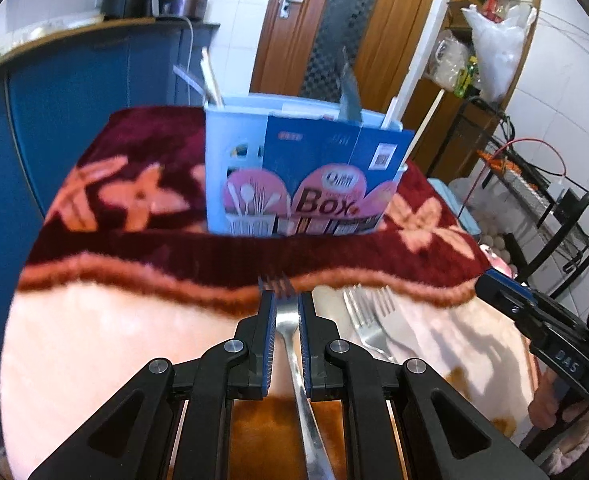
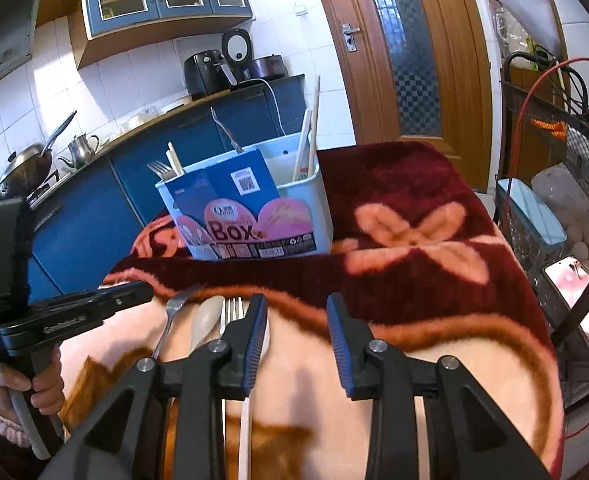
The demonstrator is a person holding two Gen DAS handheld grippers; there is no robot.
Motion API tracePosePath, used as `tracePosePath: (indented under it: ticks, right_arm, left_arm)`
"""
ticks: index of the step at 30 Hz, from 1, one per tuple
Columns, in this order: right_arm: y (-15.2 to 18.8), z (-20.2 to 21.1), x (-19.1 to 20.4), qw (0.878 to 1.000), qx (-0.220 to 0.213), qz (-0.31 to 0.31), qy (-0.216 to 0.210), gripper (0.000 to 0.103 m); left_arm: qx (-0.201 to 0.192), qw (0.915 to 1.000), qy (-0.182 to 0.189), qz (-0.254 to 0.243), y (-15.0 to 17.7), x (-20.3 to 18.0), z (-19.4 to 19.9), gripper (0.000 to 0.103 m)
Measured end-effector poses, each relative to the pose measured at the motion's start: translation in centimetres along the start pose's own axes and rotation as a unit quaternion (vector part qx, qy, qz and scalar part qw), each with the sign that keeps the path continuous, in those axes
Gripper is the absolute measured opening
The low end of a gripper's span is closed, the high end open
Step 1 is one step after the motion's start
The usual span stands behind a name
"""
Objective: Organize utensils
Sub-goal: 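Grasp a steel fork with the left gripper while the right gripper moves toward the remaining utensils, then lift the steel fork with the left gripper while the right gripper grasps a white plastic fork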
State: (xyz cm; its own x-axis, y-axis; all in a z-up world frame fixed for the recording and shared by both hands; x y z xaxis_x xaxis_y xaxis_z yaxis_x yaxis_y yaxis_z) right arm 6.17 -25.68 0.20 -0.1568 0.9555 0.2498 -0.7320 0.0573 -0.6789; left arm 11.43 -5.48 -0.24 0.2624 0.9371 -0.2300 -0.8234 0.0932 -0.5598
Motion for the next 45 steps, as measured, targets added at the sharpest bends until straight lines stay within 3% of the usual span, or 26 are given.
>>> tracePosePath:
  ticks: [10, 14, 20, 22, 24, 26, 37, 45]
  right_arm:
    - [1.4, -1.0, -0.4, 1.0, 0.021, -0.009, -0.008, 0.035]
    - [1.6, -1.2, -0.7, 1.0, 0.025, -0.013, -0.009, 0.035]
    - [1.8, -1.3, -1.1, 0.999, 0.029, -0.017, -0.008, 0.035]
    - [1.9, -1.5, -1.1, 0.999, 0.032, -0.018, -0.009, 0.035]
    - [1.9, -1.5, -1.1, 0.999, 0.034, -0.02, -0.011, 0.035]
    - [2.0, -1.6, -1.1, 0.999, 0.036, -0.02, -0.011, 0.035]
    - [2.0, -2.0, 0.5, 0.998, 0.062, 0.006, -0.015, 0.035]
    - [2.5, -3.0, 1.7, 0.993, 0.115, 0.031, -0.016, 0.035]
  left_arm:
    - [0.042, 0.9988, 0.011, 0.022, 0.8, 0.6, -2.6, 0.014]
    - [0.058, 0.9973, 0.032, 0.033, 1.1, 0.6, -3.3, 0.022]
    - [0.068, 0.9944, 0.065, 0.048, 1.3, 0.3, -4.2, 0.022]
    - [0.068, 0.9937, 0.073, 0.052, 1.3, 0.4, -4.3, 0.02]
    - [0.068, 0.9933, 0.077, 0.054, 1.3, 0.5, -4.4, 0.008]
    - [0.068, 0.9924, 0.084, 0.058, 1.5, 0.6, -4.4, 0.007]
    - [0.011, 0.9965, 0.07, 0.044, 1.2, 0.7, -1.2, 0.002]
    - [-0.045, 0.9979, 0.042, 0.018, 1.0, 1.1, 1.9, 0.002]
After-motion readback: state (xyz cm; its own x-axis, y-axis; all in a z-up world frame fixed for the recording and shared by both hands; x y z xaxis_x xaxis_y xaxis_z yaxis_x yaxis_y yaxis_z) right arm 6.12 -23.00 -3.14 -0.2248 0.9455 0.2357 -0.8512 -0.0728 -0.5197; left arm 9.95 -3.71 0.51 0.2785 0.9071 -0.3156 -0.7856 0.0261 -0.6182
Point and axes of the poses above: each gripper's, at about its wrist camera, not at the fingertips, and z roughly against the way its jaws point, x to its left, y to its underside, the point moved 4 cm from there along -z, roughly the way its jaws point, and after that the axes turned 8 degrees about x, right-handed, at the moved point
